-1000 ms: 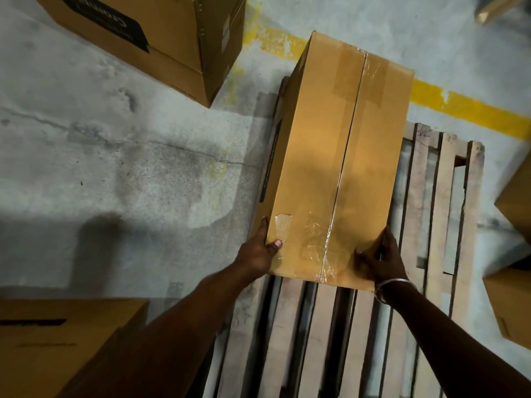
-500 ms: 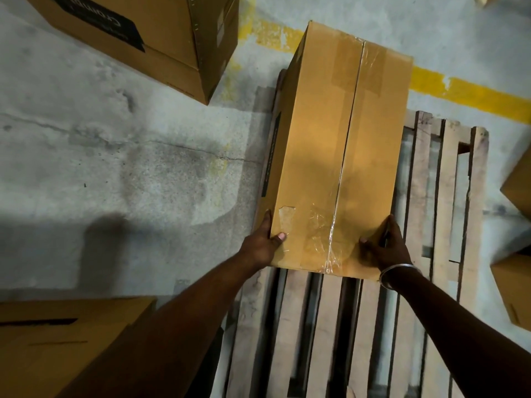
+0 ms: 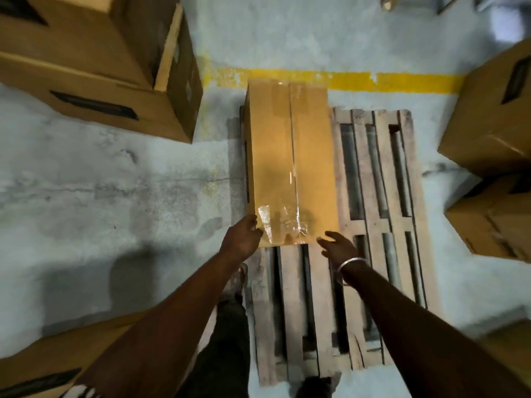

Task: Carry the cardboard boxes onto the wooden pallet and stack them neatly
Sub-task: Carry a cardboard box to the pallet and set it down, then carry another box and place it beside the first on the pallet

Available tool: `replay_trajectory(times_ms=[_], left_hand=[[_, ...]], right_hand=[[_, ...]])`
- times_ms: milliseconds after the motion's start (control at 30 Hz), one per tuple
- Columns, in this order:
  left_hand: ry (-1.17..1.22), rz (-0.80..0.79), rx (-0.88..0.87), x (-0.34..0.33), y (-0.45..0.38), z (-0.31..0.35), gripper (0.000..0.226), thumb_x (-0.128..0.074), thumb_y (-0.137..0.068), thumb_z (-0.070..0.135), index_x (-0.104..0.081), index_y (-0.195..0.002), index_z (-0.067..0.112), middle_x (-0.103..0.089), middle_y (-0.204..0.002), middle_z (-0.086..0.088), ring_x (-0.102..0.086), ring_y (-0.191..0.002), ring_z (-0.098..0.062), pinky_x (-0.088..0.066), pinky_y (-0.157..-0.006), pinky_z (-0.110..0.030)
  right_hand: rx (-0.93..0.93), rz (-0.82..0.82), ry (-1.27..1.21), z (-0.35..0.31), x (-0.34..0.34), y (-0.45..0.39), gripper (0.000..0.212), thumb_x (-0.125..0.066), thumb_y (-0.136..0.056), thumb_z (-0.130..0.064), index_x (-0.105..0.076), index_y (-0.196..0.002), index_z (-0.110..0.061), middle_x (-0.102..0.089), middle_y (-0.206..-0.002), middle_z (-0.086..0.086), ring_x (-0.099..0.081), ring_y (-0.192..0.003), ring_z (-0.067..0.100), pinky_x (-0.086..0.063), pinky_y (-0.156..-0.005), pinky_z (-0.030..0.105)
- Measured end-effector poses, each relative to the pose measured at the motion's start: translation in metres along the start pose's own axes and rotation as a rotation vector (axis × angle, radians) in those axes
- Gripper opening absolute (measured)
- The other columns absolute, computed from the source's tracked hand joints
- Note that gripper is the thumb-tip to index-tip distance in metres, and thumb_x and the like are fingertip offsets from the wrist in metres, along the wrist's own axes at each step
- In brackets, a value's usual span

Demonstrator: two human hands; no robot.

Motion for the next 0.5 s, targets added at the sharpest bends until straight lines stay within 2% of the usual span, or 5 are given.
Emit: replay_trajectory(times_ms=[67,133,233,333,500], left_hand=[[-0.031,-0.008,-0.028,0.014,0.042,0.022,0.048,-0.056,-0.096,0.025,-0.047,-0.142,0.016,-0.056,-0.14,-0.006,-0.053,-0.127,-0.023,-0.039,-0.101,-0.025],[-0.091,-0.029,-0.071,0.021,0.079,0.043,0.048,-0.056,-0.096,0.027,-0.046,-0.142,0.016,-0.055,-0.141,-0.007,-0.053,-0.127,-0.025,-0.042,-0.104,-0.03],[-0.209,-0.058,-0.153,0.021,0.133,0.079,0.051,-0.054,-0.097,0.029,-0.041,-0.145,0.017,-0.053,-0.143,-0.005,-0.054,-0.126,-0.025,-0.041,-0.1,-0.028],[-0.319,-0.096,-0.274,0.007,0.169,0.113,0.052,-0.054,-0.098,0.029,-0.039,-0.146,0.017,-0.052,-0.144,-0.005,-0.057,-0.121,-0.026,-0.041,-0.096,-0.029],[-0.511,-0.249,-0.414,-0.054,0.212,0.165,0.052,-0.052,-0.097,0.031,-0.038,-0.146,0.021,-0.05,-0.146,-0.003,-0.054,-0.124,-0.026,-0.043,-0.1,-0.032]], right_hand=[[-0.024,-0.031,-0.032,0.009,0.006,0.051,0.043,-0.07,-0.089,-0.019,-0.058,-0.129,-0.009,-0.064,-0.122,0.014,-0.061,-0.112,0.034,-0.046,-0.077,0.031],[-0.018,-0.058,-0.001,0.016,0.015,0.094,0.043,-0.071,-0.088,-0.026,-0.06,-0.128,-0.014,-0.06,-0.133,0.01,-0.057,-0.122,0.028,-0.043,-0.094,0.033],[-0.004,0.002,-0.04,0.036,0.048,0.156,0.037,-0.075,-0.084,-0.028,-0.065,-0.119,-0.021,-0.065,-0.118,0.007,-0.062,-0.114,0.027,-0.047,-0.088,0.028],[0.021,0.064,-0.057,0.049,0.084,0.212,0.038,-0.076,-0.082,-0.032,-0.066,-0.118,-0.021,-0.069,-0.107,0.006,-0.066,-0.106,0.029,-0.049,-0.099,0.042],[-0.036,0.162,-0.039,0.095,0.148,0.276,0.044,-0.066,-0.091,-0.035,-0.059,-0.131,-0.017,-0.068,-0.119,0.007,-0.061,-0.109,0.019,-0.04,-0.09,0.02]])
Point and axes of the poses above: each hand's wrist, its own y-axis away from the middle knuckle, its own x-axis out of the back of the hand, z = x × y, the point moved 8 cm from there along -y, towards the middle knuckle
